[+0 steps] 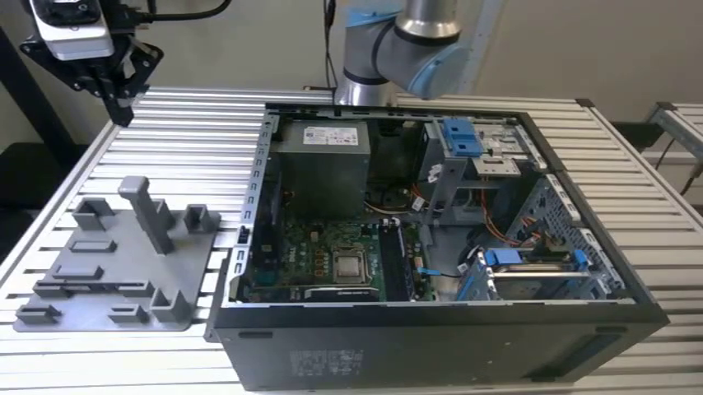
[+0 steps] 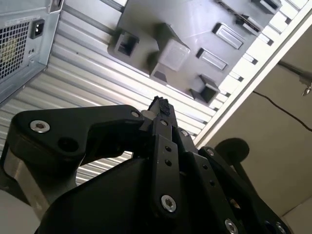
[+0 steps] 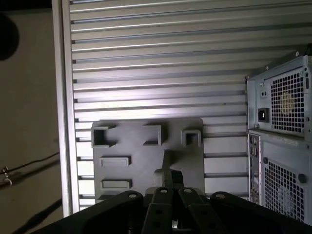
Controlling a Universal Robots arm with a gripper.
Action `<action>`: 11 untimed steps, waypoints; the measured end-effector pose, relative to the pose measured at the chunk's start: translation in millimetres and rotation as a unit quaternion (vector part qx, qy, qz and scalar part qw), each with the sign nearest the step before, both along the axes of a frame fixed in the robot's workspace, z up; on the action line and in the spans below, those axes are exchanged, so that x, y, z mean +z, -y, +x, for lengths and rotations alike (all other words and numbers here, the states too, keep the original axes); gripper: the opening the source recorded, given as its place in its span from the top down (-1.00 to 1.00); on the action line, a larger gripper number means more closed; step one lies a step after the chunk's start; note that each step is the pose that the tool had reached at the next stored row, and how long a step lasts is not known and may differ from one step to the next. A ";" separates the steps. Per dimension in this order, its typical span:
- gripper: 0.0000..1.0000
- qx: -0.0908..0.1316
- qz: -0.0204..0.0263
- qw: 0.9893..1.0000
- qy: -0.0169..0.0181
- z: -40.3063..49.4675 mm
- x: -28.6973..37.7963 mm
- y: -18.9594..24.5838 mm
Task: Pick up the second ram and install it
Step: 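Reach for the second ram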
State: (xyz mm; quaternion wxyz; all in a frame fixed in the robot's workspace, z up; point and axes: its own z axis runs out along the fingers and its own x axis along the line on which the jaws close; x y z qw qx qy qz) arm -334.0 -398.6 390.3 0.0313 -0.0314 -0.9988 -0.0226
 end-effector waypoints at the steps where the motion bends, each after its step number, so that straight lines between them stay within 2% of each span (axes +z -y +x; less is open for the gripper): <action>1: 0.79 0.000 0.000 1.000 0.000 -2.0 0.0 0.0; 11: 0.79 0.000 0.000 1.000 -0.006 -22.3 0.0 0.0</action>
